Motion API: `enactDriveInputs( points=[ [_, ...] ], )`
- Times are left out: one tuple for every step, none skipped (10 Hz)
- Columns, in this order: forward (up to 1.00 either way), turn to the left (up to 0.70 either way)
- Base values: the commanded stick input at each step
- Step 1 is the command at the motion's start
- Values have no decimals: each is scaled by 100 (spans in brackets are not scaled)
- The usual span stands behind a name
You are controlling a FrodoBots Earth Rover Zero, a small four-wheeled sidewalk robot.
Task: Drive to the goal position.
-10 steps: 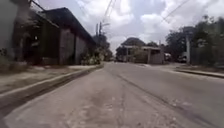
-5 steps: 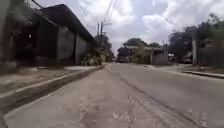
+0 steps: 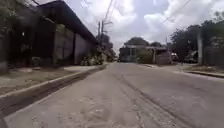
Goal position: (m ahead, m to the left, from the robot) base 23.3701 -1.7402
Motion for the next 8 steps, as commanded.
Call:
enactDriveInputs(
  points=[
    [78, 0],
    [78, 0],
    [78, 0],
    [78, 0],
    [78, 0],
    [78, 0],
    [78, 0],
    [78, 0]
  ],
)
